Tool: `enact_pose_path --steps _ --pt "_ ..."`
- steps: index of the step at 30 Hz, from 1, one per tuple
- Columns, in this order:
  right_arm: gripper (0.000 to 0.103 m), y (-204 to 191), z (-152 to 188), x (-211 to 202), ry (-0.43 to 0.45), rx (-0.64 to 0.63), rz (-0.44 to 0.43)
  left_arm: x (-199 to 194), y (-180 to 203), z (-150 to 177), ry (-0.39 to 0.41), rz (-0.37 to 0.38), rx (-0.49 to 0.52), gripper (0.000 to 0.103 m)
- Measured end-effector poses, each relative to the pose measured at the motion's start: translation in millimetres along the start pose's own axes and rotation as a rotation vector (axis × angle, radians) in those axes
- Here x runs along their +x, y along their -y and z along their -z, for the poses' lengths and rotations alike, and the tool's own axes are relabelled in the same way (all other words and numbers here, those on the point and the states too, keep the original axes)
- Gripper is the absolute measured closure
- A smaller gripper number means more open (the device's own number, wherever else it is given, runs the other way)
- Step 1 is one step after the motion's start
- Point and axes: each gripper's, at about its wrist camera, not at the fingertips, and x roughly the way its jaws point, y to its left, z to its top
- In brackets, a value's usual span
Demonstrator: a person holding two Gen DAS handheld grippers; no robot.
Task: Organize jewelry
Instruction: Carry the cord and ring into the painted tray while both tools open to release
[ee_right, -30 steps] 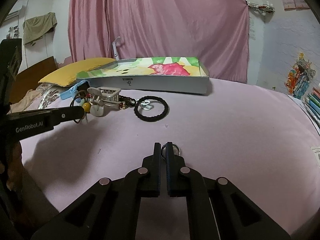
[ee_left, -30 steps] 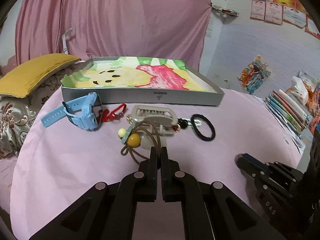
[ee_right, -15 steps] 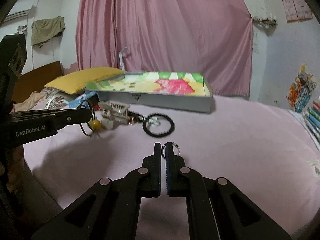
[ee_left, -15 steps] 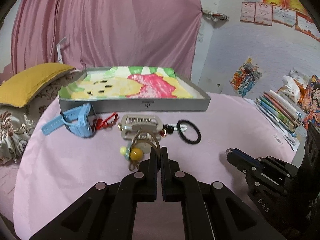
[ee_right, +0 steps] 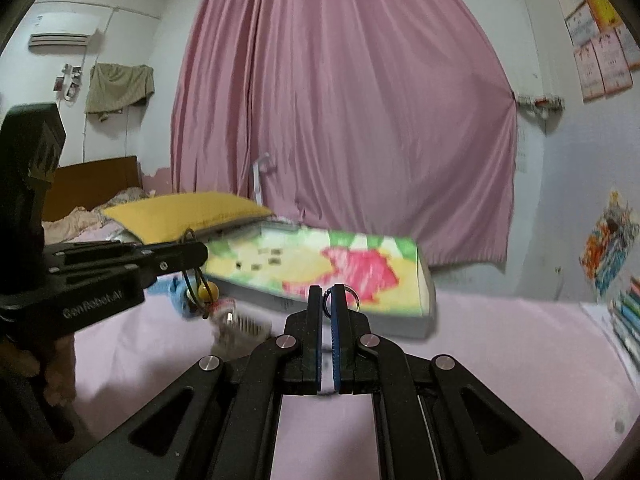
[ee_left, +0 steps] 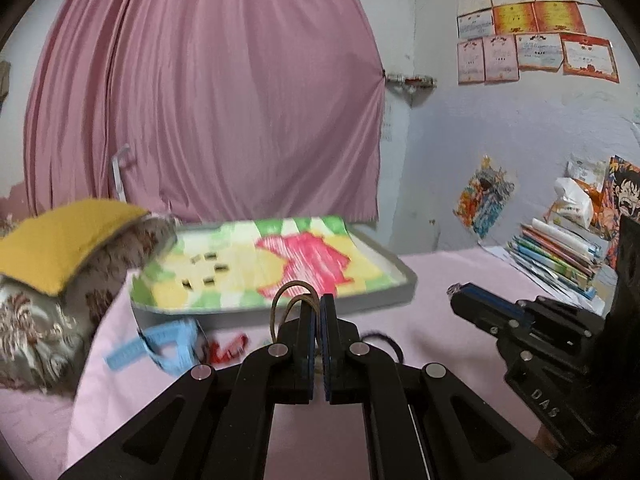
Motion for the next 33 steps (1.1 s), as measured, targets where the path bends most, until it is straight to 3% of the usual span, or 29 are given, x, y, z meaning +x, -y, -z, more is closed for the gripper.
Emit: enact_pose_path --steps 10,15,18,22,28,33 --pt "0.099 -4 -44 41 0.101 -0.032 -0.006 20 -26 -35 0.165 -0.071 0.055 0.100" --pt "0.099 -4 -59 77 0.090 -0.031 -0.009 38 -43 -50 0.219 -0.116 0.055 0.100" --pt "0.099 -5 -59 100 0.051 -0.024 -0.022 52 -53 -57 0.213 -0.136 0.052 0.100" --pt "0.099 -3 -53 133 -0.036 -0.011 -0.049 80 -69 -62 0.119 -0.144 0.015 0.100" --pt "0.099 11 -26 170 -0.191 0.056 -0.109 126 -92 -55 -0.157 -0.139 -0.059 0.100" --pt "0.099 17 -8 194 -0.317 0.110 -0.151 143 -105 -45 -0.271 -0.103 -0.111 0.100"
